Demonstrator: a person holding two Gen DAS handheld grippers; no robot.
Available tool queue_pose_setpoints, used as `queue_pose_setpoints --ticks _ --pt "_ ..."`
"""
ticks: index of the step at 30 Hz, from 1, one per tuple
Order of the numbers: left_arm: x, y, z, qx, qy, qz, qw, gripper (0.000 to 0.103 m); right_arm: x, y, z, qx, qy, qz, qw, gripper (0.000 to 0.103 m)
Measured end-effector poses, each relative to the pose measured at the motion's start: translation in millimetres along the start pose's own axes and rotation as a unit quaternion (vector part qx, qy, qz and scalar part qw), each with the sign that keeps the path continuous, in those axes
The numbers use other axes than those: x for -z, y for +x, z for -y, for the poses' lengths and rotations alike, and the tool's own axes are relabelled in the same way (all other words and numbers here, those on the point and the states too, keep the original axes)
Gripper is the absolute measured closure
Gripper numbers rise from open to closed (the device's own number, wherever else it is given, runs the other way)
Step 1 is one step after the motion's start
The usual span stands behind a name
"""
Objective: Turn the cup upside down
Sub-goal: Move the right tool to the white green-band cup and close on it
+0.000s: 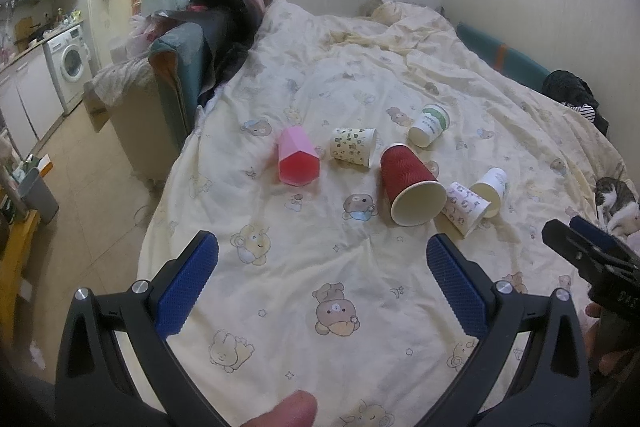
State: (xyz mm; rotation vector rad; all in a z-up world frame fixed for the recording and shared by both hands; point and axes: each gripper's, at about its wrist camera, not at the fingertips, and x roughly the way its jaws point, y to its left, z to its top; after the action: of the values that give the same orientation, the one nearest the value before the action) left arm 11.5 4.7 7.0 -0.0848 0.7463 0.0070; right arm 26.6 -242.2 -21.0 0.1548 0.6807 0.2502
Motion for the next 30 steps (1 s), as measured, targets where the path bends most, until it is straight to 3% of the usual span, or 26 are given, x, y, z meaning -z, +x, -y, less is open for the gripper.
queue_pose_setpoints --ticks 7,17,30 --pt "-37 16 -3 -0.009 0.002 -0.005 0.9999 0.0 -23 22 3 -0.025 0.025 -0.04 0.999 0.0" --pt "-83 73 6 -0.018 0.003 -0.032 0.9993 0.0 -80 70 21 -0.016 0.038 -0.079 0.996 0.0" --pt "-117 155 -6 -0.046 -0.017 -0.065 0.9967 0.0 -134 165 64 -0.011 0.102 -0.146 0.984 0.0"
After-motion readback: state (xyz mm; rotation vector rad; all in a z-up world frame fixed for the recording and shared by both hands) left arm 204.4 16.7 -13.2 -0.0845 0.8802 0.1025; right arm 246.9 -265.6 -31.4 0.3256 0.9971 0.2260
